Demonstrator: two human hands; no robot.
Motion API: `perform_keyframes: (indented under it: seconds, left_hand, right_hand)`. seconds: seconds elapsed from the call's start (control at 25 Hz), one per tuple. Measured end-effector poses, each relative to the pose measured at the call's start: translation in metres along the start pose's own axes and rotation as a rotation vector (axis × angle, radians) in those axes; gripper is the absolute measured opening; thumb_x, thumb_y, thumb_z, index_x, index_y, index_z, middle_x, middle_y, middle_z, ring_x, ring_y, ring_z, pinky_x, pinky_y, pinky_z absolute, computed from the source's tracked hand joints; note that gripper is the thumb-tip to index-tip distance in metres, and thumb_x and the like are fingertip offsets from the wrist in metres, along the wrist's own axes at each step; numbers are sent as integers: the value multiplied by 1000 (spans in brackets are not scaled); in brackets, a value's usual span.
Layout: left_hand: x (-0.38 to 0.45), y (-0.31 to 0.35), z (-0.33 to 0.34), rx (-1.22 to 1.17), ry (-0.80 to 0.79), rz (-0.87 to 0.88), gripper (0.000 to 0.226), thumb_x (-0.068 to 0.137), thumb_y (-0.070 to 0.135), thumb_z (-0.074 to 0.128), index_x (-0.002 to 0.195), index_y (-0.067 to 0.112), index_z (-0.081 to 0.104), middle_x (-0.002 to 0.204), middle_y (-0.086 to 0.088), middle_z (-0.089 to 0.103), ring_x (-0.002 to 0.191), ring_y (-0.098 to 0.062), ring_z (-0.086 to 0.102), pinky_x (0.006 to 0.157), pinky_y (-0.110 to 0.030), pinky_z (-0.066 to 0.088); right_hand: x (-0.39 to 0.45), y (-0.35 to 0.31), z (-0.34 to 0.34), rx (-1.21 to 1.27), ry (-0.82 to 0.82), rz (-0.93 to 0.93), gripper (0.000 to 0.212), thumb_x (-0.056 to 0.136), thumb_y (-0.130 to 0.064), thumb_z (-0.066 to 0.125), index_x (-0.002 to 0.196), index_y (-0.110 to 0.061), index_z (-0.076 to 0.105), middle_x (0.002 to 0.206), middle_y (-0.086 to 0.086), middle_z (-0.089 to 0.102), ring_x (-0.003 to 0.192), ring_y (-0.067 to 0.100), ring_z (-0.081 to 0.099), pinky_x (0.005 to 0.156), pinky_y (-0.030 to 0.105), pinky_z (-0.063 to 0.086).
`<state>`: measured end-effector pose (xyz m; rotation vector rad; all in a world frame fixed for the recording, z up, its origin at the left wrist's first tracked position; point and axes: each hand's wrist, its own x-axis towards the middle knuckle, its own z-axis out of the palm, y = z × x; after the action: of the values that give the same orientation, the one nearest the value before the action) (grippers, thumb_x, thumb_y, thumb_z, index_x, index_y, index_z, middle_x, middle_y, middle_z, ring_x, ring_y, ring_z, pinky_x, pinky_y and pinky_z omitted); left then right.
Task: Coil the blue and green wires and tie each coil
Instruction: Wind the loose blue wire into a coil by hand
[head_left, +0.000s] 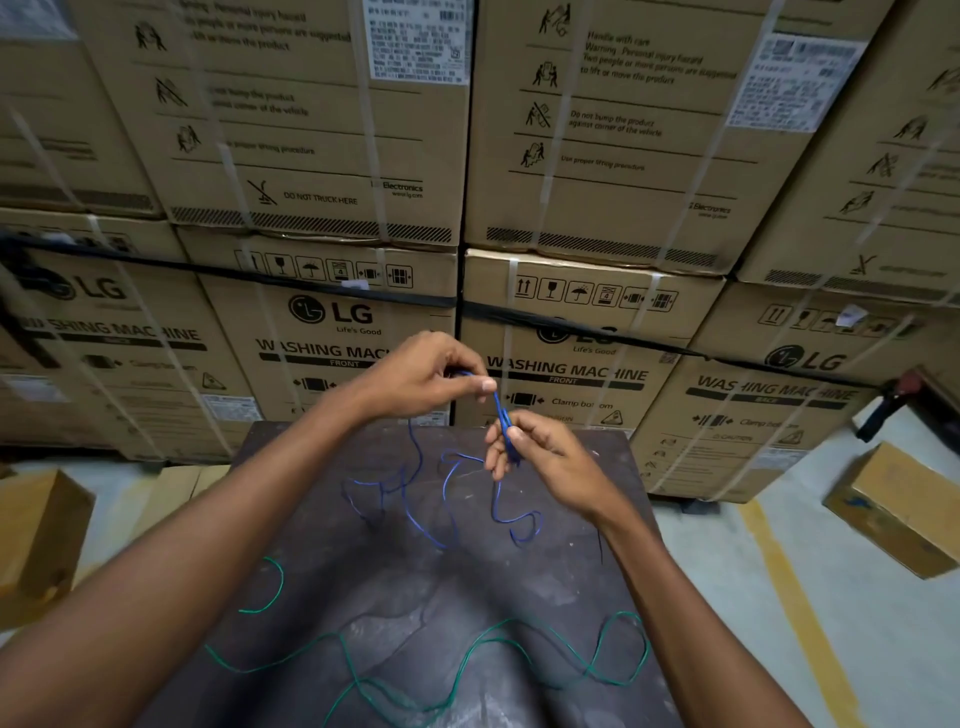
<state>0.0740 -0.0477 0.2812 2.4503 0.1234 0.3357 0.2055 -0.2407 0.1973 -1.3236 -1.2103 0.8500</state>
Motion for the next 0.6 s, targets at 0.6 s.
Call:
perform_keyframes:
  seconds: [0.6]
  left_hand:
    - [-15, -29, 72, -630, 200, -200, 25, 105, 16, 52, 101, 19, 77, 54, -3, 52, 45, -3, 35, 45, -16, 26]
  right_hand:
    - [75, -87, 10, 531, 296, -280, 19, 106, -5, 44, 105, -1, 62, 90, 10, 73, 82, 23, 74, 80, 30, 58]
